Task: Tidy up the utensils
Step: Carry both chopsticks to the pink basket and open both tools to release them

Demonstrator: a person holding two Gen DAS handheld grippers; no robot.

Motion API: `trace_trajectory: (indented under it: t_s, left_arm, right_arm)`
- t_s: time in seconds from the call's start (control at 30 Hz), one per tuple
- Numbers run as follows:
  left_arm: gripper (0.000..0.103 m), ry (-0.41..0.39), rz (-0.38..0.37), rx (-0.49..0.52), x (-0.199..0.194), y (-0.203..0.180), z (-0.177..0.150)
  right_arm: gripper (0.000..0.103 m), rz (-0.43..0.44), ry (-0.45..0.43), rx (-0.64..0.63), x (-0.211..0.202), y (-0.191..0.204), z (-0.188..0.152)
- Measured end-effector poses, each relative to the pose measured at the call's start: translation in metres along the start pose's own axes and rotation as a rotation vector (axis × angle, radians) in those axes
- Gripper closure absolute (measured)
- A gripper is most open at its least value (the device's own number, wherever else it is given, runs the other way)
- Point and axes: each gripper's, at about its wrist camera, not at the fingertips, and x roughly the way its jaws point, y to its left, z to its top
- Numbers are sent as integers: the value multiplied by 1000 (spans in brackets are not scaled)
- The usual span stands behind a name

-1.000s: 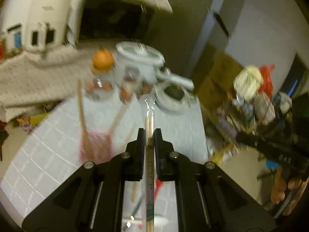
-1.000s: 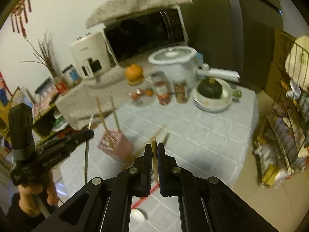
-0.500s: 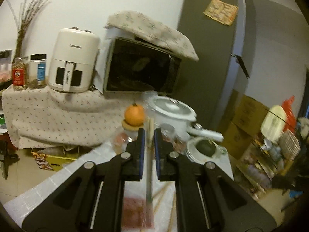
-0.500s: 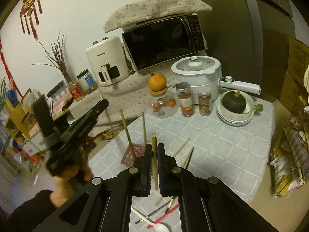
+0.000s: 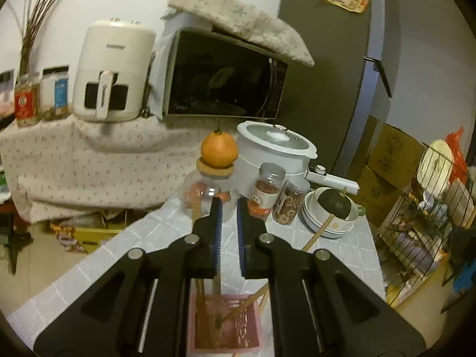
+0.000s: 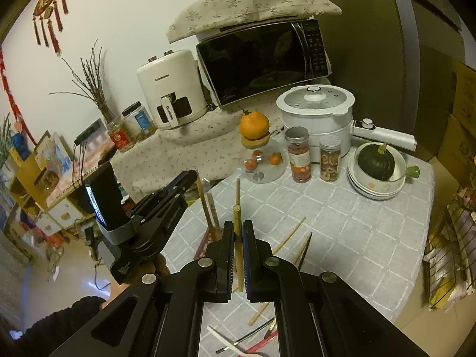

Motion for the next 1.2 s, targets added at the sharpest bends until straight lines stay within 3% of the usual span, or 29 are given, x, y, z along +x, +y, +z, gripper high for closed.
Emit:
trace_trajectory:
  t_s: [0.07,0.2,0.33,0.47,0.77,0.9,1.1,1.2]
  left_arm:
    - [92,49,9,-12,-3,3,2]
    - [71,118,52,-17,-17,7,-1]
    - [65,200,96,0,-33,11,-6]
    - [41,298,142,7,-47,16,-11]
    - [36,472,136,-109,-60,33,-38]
    - [36,487,120,-161,-60,36,-44]
    - [36,501,122,-153,-56,31,-46]
    - [31,517,123,-141,-53,28,-48]
  right_arm:
    - [98,2,-9,4,-2,0,2]
    - [98,8,-37,8,-8,4,10]
    - [98,20,-73,4,-10,11,20]
    - [98,29,-94,-8,-2,20,28]
    - [98,-12,-41,-39,47,33,26]
    - [98,-32,16,-39,72,32,19]
    - [97,-45,60,-15,92,25,12]
    - [84,-42,53,8,87,17,13]
